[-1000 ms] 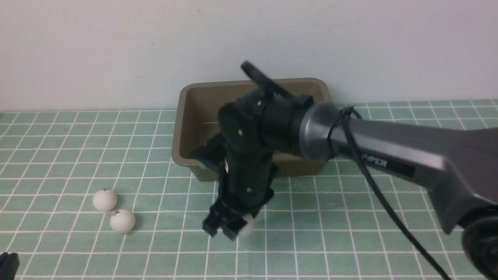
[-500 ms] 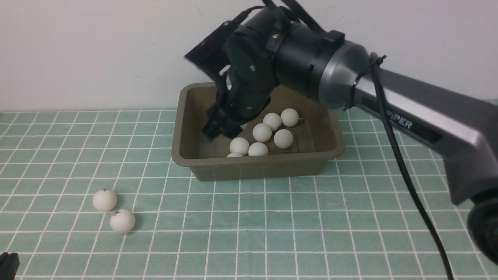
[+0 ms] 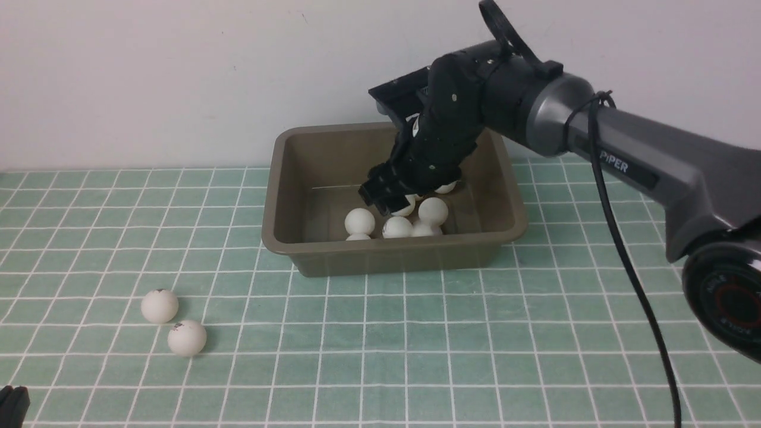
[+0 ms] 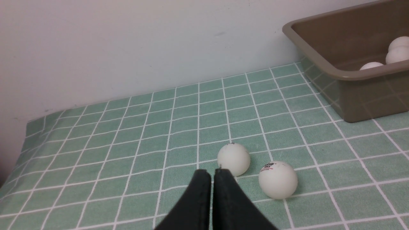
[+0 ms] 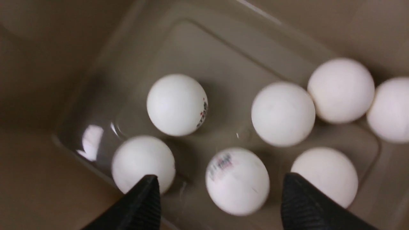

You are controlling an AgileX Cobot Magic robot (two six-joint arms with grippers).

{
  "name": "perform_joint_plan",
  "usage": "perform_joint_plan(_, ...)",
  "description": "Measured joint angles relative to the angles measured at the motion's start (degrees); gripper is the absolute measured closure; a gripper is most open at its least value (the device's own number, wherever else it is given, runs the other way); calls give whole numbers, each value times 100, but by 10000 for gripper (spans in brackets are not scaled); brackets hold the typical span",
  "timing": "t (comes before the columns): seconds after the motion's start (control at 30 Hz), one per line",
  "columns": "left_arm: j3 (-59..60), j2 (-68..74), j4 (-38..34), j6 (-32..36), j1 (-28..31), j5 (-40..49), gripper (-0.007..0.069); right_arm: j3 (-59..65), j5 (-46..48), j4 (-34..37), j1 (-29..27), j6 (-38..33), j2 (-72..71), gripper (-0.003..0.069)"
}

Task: Put the table tennis balls in the box on the green coffee tablecloth.
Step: 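Release the ping pong ball into the bin and lift the gripper away, then reach for and grasp a ping pong ball on the table beside the basket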

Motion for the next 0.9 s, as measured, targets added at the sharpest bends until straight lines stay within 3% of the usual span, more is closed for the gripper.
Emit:
perform_joint_plan(0.3, 0, 0, 0, 0, 0, 0, 629, -797, 508, 47, 0, 0, -8, 244)
perform_joint_plan(0.37, 0, 0, 0, 0, 0, 0, 629, -1093, 839, 82, 0, -23, -80, 323)
perform_joint_plan(0.43, 0, 0, 0, 0, 0, 0, 629, -1138, 917, 88, 0, -38, -132, 349)
perform_joint_plan(0.47, 0, 0, 0, 0, 0, 0, 629, -1201, 1092, 83, 0, -130, -373, 434)
perform_joint_plan(0.6, 0, 0, 0, 6, 0, 0, 629, -1215, 1384, -241, 0, -442, -1119, 613)
perform_joint_plan(0.77, 0, 0, -228, -153, 0, -120, 629, -1084, 1428, -774, -69, -544, -2351, 669)
perform_joint_plan(0.9, 0, 0, -1242, -953, 0, -352, 629, -607, 1441, -989, -357, -558, -3689, 673)
